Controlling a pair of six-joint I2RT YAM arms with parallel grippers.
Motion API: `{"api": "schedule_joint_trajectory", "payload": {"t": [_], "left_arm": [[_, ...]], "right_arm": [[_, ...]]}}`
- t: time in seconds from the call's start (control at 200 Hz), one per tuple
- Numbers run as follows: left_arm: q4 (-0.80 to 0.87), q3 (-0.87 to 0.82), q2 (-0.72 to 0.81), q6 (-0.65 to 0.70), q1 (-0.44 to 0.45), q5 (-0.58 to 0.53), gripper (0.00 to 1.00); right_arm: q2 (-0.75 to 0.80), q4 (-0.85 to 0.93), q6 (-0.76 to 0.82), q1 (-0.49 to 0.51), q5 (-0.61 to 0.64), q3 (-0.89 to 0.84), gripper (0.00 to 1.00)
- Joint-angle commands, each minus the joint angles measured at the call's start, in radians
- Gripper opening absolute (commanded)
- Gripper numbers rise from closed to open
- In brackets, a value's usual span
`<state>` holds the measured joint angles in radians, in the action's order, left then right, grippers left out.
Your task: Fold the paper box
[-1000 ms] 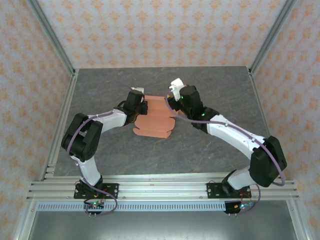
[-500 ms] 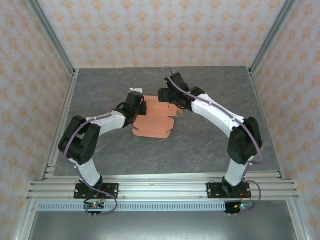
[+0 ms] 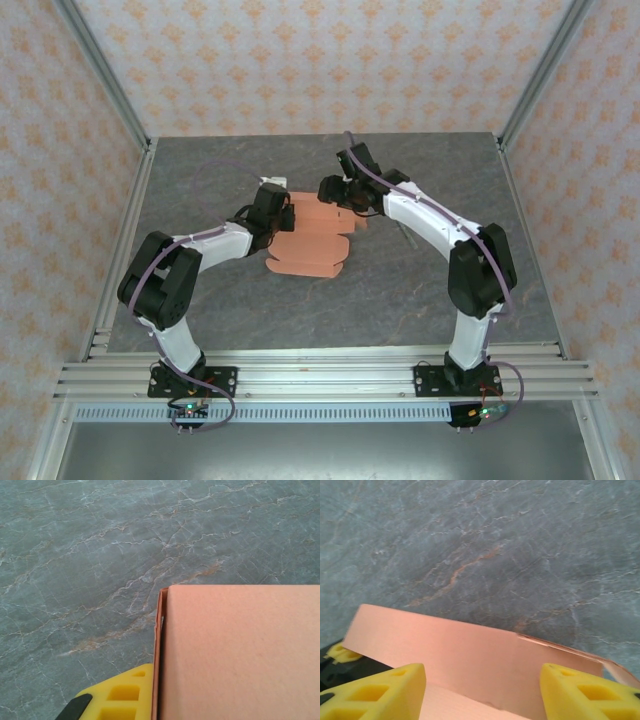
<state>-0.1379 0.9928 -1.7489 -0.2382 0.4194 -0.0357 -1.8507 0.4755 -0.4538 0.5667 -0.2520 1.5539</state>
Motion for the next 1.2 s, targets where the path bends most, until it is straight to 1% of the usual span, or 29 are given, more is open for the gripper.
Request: {"api": "schedule_joint_trajectory", "payload": {"t": [0.0, 0.09, 0.23, 0.36, 0.54, 0.706, 0.846, 0.916, 0.951, 0.981, 1.056, 1.196], "left_arm": [[-0.005, -0.005, 0.031, -0.015, 0.012, -0.030, 0.05], [-0.008, -0.005, 0.031, -0.016, 0.015, -0.030, 0.05], [-0.009, -0.005, 0.032, -0.017, 0.016, -0.031, 0.05], [-0.011, -0.008, 0.029, -0.019, 0.018, -0.031, 0.05], [-0.011, -0.006, 0.023, -0.022, 0.020, -0.030, 0.05], [-0.012, -0.009, 0.019, -0.025, 0.021, -0.030, 0.05], [-0.009, -0.009, 0.018, -0.023, 0.021, -0.035, 0.05], [-0.008, -0.009, 0.018, -0.024, 0.021, -0.036, 0.05], [-0.006, -0.008, 0.018, -0.023, 0.021, -0.040, 0.05], [-0.005, -0.009, 0.019, -0.025, 0.020, -0.041, 0.05], [-0.001, -0.007, 0.020, -0.028, 0.021, -0.046, 0.05], [0.015, -0.005, 0.031, -0.037, 0.022, -0.057, 0.05]], "right_arm": [[-0.037, -0.057, -0.072, -0.006, -0.054, -0.018, 0.58], [-0.041, -0.090, -0.107, -0.008, -0.066, -0.031, 0.54], [-0.041, -0.104, -0.136, -0.008, -0.044, -0.045, 0.48], [-0.038, -0.169, -0.197, -0.008, -0.056, -0.087, 0.40], [-0.004, -0.264, -0.271, -0.010, -0.021, -0.150, 0.36], [0.015, -0.329, -0.328, -0.012, 0.003, -0.186, 0.25], [0.020, -0.337, -0.343, -0.016, 0.006, -0.195, 0.23], [0.029, -0.330, -0.339, -0.017, 0.014, -0.200, 0.23], [0.038, -0.326, -0.330, -0.017, 0.020, -0.204, 0.26], [0.047, -0.312, -0.315, -0.018, 0.028, -0.204, 0.30], [0.078, -0.250, -0.260, -0.018, 0.070, -0.202, 0.44], [0.172, -0.180, -0.167, -0.018, 0.125, -0.276, 0.58]]}}
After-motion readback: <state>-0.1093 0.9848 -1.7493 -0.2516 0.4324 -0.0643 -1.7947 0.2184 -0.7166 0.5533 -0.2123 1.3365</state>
